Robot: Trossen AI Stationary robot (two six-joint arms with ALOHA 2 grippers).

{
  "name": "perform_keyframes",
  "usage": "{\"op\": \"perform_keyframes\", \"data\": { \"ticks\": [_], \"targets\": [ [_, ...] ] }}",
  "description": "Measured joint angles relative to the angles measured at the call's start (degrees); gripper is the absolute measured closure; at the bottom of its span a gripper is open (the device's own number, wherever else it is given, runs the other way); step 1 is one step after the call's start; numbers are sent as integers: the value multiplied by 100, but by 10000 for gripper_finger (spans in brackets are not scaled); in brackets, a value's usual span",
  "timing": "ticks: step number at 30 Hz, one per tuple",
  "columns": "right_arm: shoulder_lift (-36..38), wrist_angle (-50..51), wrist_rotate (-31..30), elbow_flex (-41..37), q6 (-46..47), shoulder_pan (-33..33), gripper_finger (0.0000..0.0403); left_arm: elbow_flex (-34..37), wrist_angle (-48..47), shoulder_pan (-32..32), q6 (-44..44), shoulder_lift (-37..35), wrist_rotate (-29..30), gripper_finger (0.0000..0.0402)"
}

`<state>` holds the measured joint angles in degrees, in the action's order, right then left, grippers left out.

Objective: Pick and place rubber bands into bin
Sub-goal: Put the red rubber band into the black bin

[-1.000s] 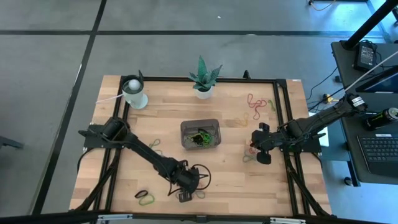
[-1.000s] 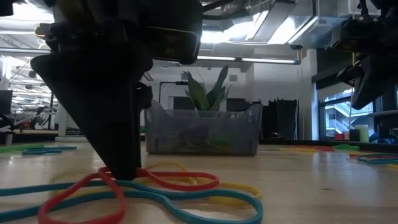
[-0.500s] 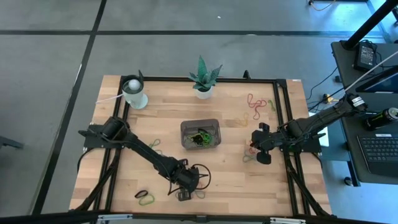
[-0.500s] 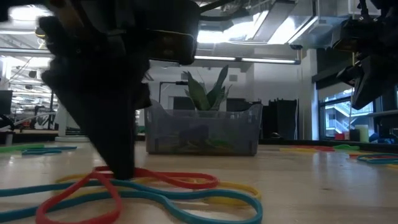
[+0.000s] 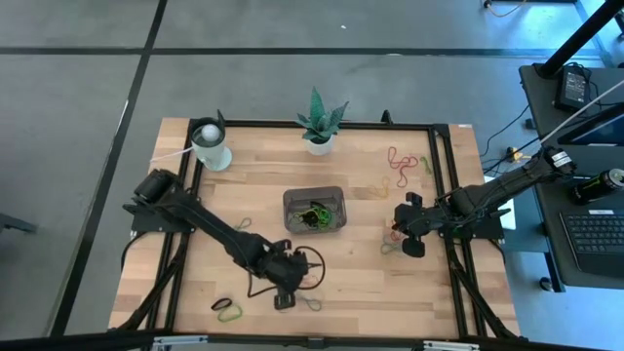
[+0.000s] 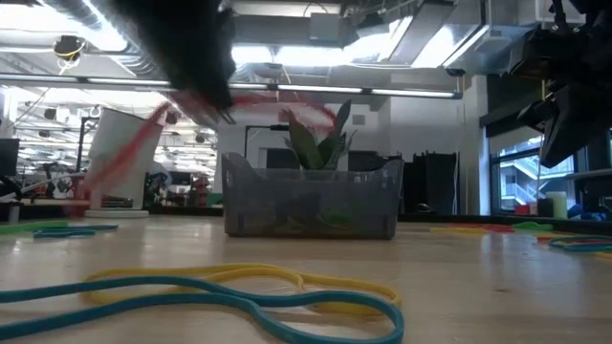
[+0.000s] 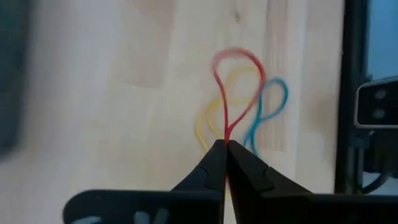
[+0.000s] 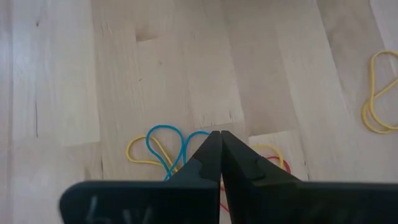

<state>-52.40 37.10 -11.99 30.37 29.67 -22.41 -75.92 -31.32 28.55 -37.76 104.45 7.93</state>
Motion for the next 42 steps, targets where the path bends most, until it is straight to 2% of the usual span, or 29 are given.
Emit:
{"op": "perform_keyframes", "data": {
  "ticks": [8, 13, 17, 22, 27, 36, 42],
  "targets": [
    [-2, -16, -4, 0, 1, 0, 395, -2, -373, -439, 780, -1019, 577, 399],
    [-2, -57, -7, 0, 82, 4, 395, -7, -360, -1204, 1825, -1554, 491, 399],
    [-2, -66, -82, 0, 263, 9, 395, -11, -285, -2064, 2863, -1667, 129, 400],
    [-2, -76, -479, 0, 685, 11, 395, -11, -191, -3050, 3867, -1326, -709, 400],
    [-2, -117, -560, 2, 1045, 16, 395, -11, -203, -3565, 4468, -851, -1309, 400],
    [-2, -118, -816, 2, 1799, 17, 395, -11, -253, -3659, 4766, 420, -1556, 400],
    [-2, -171, -898, 2, 1973, 17, 395, -11, -212, -3643, 4684, 772, -1620, 383]
  ]
}}
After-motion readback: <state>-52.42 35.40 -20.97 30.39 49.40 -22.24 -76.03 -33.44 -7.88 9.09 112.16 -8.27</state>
